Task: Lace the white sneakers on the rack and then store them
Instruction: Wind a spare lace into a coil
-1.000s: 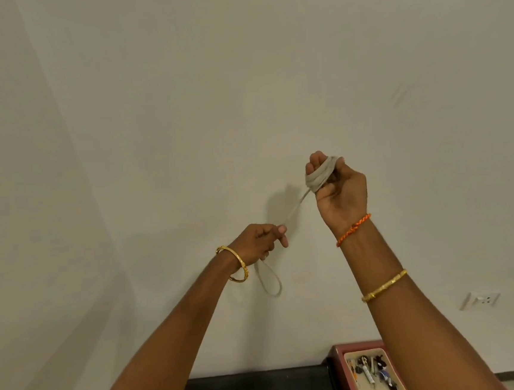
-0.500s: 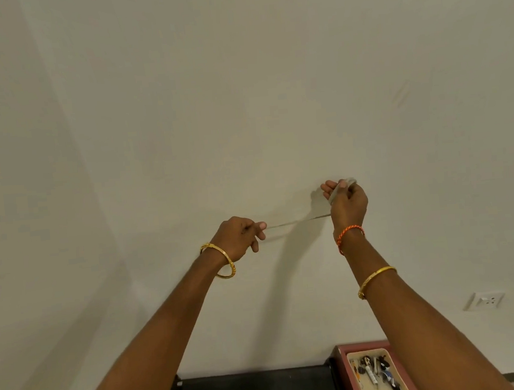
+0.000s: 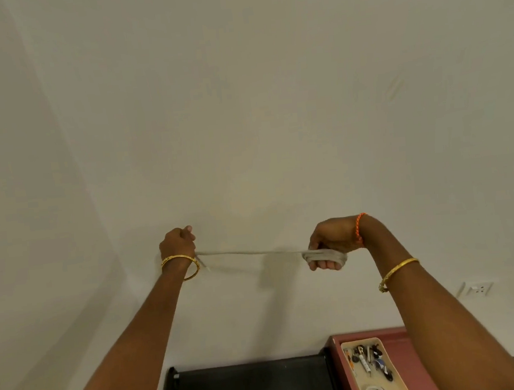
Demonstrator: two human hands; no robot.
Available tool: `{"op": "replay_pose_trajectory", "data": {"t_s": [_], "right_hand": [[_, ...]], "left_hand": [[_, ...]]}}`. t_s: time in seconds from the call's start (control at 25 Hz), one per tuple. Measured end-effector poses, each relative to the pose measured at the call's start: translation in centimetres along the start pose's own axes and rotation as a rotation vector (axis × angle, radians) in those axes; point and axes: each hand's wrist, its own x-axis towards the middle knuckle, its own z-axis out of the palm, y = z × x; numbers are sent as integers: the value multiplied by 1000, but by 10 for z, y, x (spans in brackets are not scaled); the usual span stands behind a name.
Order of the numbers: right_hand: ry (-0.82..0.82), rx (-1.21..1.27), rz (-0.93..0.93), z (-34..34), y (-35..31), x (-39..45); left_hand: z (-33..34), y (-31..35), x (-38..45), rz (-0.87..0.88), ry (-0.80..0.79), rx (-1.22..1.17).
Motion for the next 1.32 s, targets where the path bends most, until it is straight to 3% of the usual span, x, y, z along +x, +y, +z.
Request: {"op": "replay_pose_trajectory", "data": {"t_s": [0.12,0.24,0.32,0.44,0.6,0.68,0.8,0.88,0.96,1.04,1.16,1.24,1.32], "right_hand": [[-93,303,-330,4,-1,-8],[-127,520,-495,12,-11,-14],[-124,693,-533,16,-21,-17],[-91,996,-636,20,-37,-15],[125,1360,-831,13,-49,-10],[242,1539,-896,4,-49,-9],[276,1750,-926,-5,-44,-4],[360,1731,-906,-4,-42,9],[586,1532,-849,5,-40,22],[696,1173,-752,21,-37,26],[651,632,-723,50,-29,12],[620,635,-753,58,-30,2],[549,819,-809,56,-35,-6]], "left_hand": [[4,-22,-3,-8,-115,265],[16,-11,-20,95,-257,396],[23,20,-43,180,-426,124],[30,70,-85,117,-804,-270],[37,84,-101,276,-811,-349],[34,85,-100,341,-813,-262],[26,96,-105,388,-895,-98],[22,107,-110,495,-899,85],[18,121,-110,618,-825,223],[11,137,-99,694,-714,251],[4,157,-71,733,-612,248],[4,159,-60,681,-624,193],[9,149,-59,534,-679,5]]}}
